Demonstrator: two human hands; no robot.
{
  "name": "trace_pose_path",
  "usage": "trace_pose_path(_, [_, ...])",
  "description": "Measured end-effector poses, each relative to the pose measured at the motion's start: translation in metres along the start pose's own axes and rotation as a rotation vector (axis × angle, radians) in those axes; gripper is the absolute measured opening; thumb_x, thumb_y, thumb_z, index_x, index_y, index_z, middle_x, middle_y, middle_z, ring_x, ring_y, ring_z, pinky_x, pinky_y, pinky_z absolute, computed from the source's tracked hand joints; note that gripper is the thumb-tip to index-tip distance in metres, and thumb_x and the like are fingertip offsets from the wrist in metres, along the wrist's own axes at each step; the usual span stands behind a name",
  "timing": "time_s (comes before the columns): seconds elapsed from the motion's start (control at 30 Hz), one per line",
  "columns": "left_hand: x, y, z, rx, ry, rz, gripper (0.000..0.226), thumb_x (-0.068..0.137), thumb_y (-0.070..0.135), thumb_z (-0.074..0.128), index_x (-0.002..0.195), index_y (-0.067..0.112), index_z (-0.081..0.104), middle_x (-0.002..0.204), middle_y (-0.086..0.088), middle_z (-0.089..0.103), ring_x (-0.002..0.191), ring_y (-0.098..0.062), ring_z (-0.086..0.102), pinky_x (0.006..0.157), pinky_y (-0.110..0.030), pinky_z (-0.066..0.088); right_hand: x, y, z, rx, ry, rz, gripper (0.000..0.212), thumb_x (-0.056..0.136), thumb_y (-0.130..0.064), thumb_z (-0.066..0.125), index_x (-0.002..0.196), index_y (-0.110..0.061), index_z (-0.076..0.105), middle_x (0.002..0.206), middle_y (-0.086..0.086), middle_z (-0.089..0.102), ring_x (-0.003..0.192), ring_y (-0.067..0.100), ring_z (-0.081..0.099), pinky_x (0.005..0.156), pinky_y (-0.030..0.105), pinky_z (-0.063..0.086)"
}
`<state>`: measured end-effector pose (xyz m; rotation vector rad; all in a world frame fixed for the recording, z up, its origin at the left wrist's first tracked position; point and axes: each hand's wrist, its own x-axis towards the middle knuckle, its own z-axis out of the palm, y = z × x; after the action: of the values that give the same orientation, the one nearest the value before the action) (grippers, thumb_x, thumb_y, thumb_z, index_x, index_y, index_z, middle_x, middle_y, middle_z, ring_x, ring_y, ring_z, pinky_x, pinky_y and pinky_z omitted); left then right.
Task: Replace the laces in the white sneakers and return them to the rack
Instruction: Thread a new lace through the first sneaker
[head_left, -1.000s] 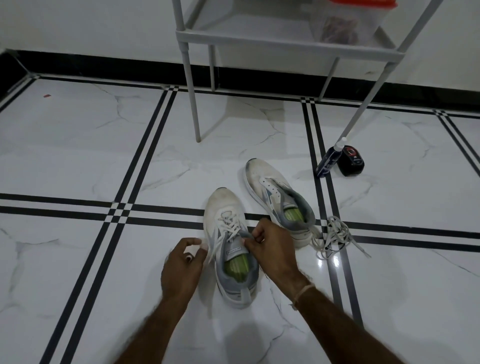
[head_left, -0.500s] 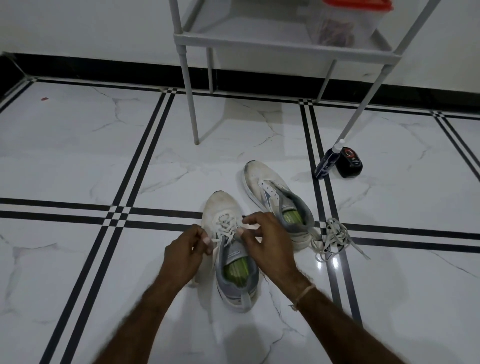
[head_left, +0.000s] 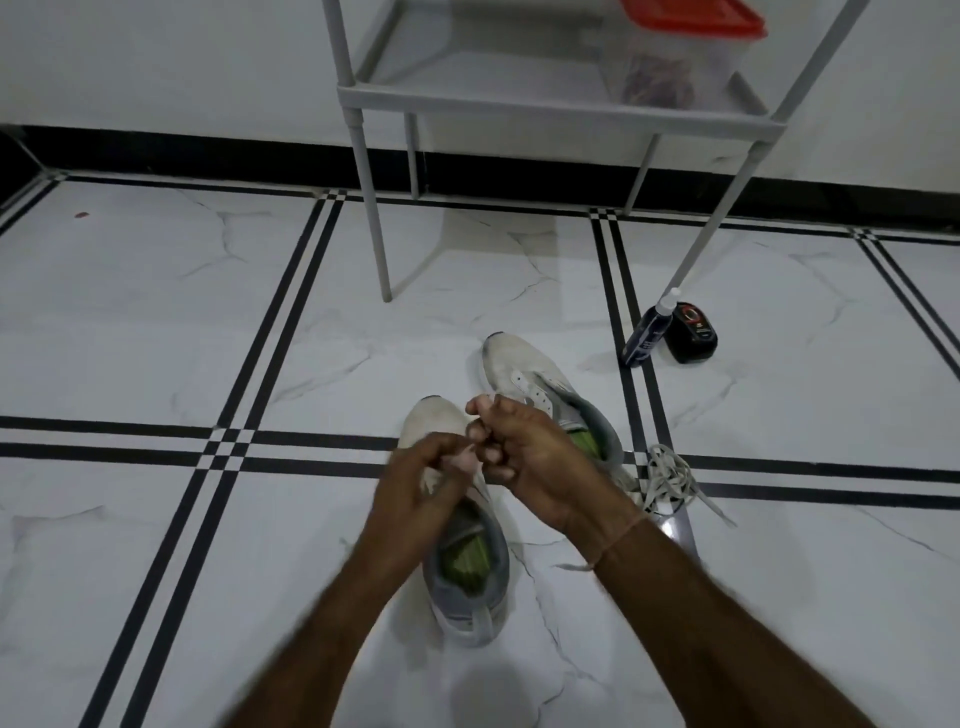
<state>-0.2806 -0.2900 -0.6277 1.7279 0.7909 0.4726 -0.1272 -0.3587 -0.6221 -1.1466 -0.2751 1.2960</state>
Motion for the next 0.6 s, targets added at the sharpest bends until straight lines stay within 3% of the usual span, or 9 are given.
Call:
trace_pose_path(0.07, [0.003, -0.002, 0.009, -0.139, -0.071, -0.089, 0.015, 0.099, 0.028, 0.062, 0.096, 0.018, 0.072, 0.091, 0.006, 0.075, 0.089, -0.004, 0.069, 0.077, -0.019, 0.054, -0.002, -0.002, -0.001, 0.11, 0.045, 0.005, 0.015, 0.106, -0.023, 0.05, 0.1, -0.014, 0.061, 0.077, -0.002, 0.063, 0.054, 0.006, 0.044, 0.043, 0.016, 0.028])
trace_pose_path(0.2, [0.018, -0.042, -0.028, -0.649, 0.293, -0.525, 0.024, 0.103, 0.031, 0.053, 0.083, 0.022, 0.063, 0.072, 0.009, 0.067, 0.076, -0.008, 0.061, 0.064, -0.027, 0.038, -0.005, -0.006, -0.021, 0.272, 0.211, -0.02, 0.021, 0.108, -0.022, 0.045, 0.098, -0.012, 0.061, 0.081, 0.001, 0.071, 0.057, 0.006, 0.049, 0.045, 0.015, 0.037])
trace_pose_path(0.3, [0.02, -0.072, -0.038, -0.591, 0.447, -0.779, 0.021, 0.1, 0.034, 0.057, 0.104, 0.015, 0.066, 0.084, 0.0, 0.063, 0.082, -0.018, 0.056, 0.062, -0.028, 0.035, -0.005, 0.006, -0.031, 0.2, 0.253, -0.024, 0.026, 0.108, -0.02, 0.044, 0.102, -0.005, 0.065, 0.096, 0.009, 0.071, 0.067, 0.009, 0.055, 0.054, 0.018, 0.047])
trace_pose_path(0.33, [0.016, -0.073, -0.035, -0.427, 0.515, -0.746, 0.032, 0.1, 0.04, 0.057, 0.111, 0.011, 0.064, 0.092, -0.004, 0.063, 0.083, -0.02, 0.057, 0.066, -0.029, 0.039, -0.005, 0.012, -0.029, 0.145, 0.242, -0.02, 0.028, 0.108, -0.019, 0.046, 0.104, -0.004, 0.068, 0.096, 0.009, 0.068, 0.069, 0.01, 0.055, 0.057, 0.019, 0.049])
trace_pose_path(0.4, [0.01, -0.069, -0.023, -0.011, 0.548, -0.337, 0.043, 0.096, 0.055, 0.054, 0.119, 0.019, 0.057, 0.11, -0.001, 0.064, 0.098, -0.02, 0.062, 0.077, -0.032, 0.046, -0.005, 0.023, -0.021, 0.012, 0.182, 0.007, 0.027, 0.106, -0.02, 0.052, 0.102, -0.007, 0.075, 0.091, 0.007, 0.06, 0.067, 0.007, 0.05, 0.061, 0.021, 0.049])
trace_pose_path(0.43, [0.009, -0.06, -0.016, 0.101, 0.419, -0.116, 0.042, 0.094, 0.059, 0.051, 0.122, 0.027, 0.055, 0.116, 0.005, 0.065, 0.105, -0.016, 0.062, 0.081, -0.033, 0.049, -0.004, 0.027, -0.015, -0.066, 0.142, 0.022, 0.025, 0.105, -0.02, 0.055, 0.101, -0.01, 0.077, 0.093, 0.007, 0.059, 0.066, 0.007, 0.048, 0.064, 0.022, 0.048])
trace_pose_path(0.47, [0.01, -0.05, -0.008, 0.131, 0.253, -0.015, 0.042, 0.094, 0.06, 0.05, 0.125, 0.033, 0.053, 0.119, 0.01, 0.065, 0.108, -0.01, 0.063, 0.084, -0.032, 0.052, -0.004, 0.03, -0.008, -0.132, 0.098, 0.035, 0.024, 0.104, -0.019, 0.056, 0.102, -0.011, 0.079, 0.094, 0.008, 0.061, 0.066, 0.006, 0.048, 0.067, 0.023, 0.048])
trace_pose_path(0.53, [0.016, -0.035, 0.002, 0.071, -0.005, 0.005, 0.033, 0.097, 0.054, 0.054, 0.122, 0.034, 0.06, 0.11, 0.013, 0.071, 0.102, -0.003, 0.067, 0.084, -0.031, 0.056, -0.003, 0.03, 0.002, -0.164, 0.047, 0.034, 0.022, 0.104, -0.013, 0.056, 0.105, -0.01, 0.077, 0.096, 0.009, 0.069, 0.069, 0.007, 0.057, 0.071, 0.024, 0.051])
trace_pose_path(0.6, [0.023, -0.035, -0.005, 0.079, -0.009, 0.047, 0.018, 0.099, 0.039, 0.057, 0.098, 0.026, 0.07, 0.083, 0.009, 0.073, 0.078, -0.004, 0.068, 0.073, -0.036, 0.058, -0.002, 0.026, 0.003, -0.107, 0.079, 0.018, 0.017, 0.101, -0.009, 0.059, 0.104, -0.007, 0.076, 0.096, 0.011, 0.074, 0.073, 0.011, 0.065, 0.071, 0.023, 0.056])
